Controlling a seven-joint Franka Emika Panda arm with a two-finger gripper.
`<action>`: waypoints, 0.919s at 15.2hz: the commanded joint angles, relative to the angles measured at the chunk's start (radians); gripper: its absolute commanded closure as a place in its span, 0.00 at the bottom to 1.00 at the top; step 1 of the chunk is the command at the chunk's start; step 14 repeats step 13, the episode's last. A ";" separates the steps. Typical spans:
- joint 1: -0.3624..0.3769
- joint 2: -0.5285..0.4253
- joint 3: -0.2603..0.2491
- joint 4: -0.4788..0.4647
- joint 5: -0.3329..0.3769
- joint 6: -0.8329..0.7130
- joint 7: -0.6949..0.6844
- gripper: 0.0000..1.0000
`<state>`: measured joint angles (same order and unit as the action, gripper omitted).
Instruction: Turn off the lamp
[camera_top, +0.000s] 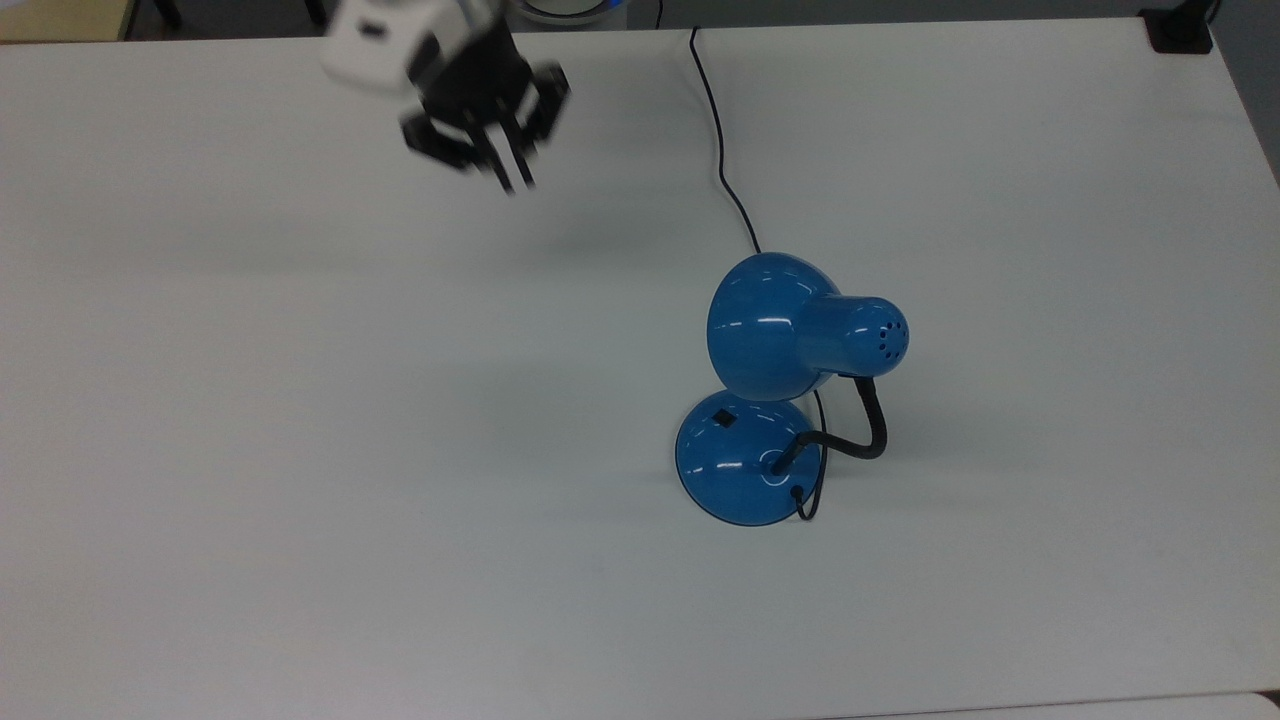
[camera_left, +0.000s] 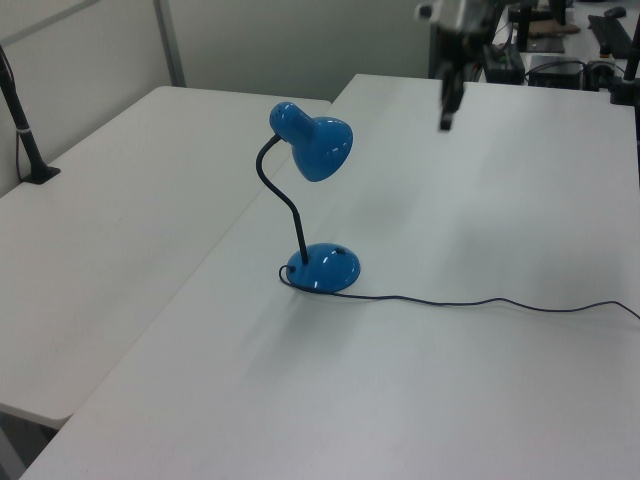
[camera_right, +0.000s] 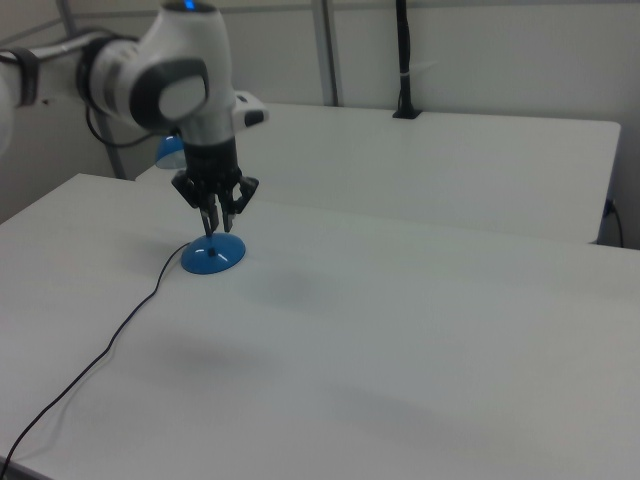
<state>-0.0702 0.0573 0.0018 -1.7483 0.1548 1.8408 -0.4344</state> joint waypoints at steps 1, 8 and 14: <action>-0.020 -0.026 0.006 0.072 -0.124 -0.171 0.112 0.14; -0.082 -0.057 -0.003 0.176 -0.178 -0.327 0.320 0.00; -0.089 -0.054 -0.003 0.178 -0.179 -0.328 0.390 0.00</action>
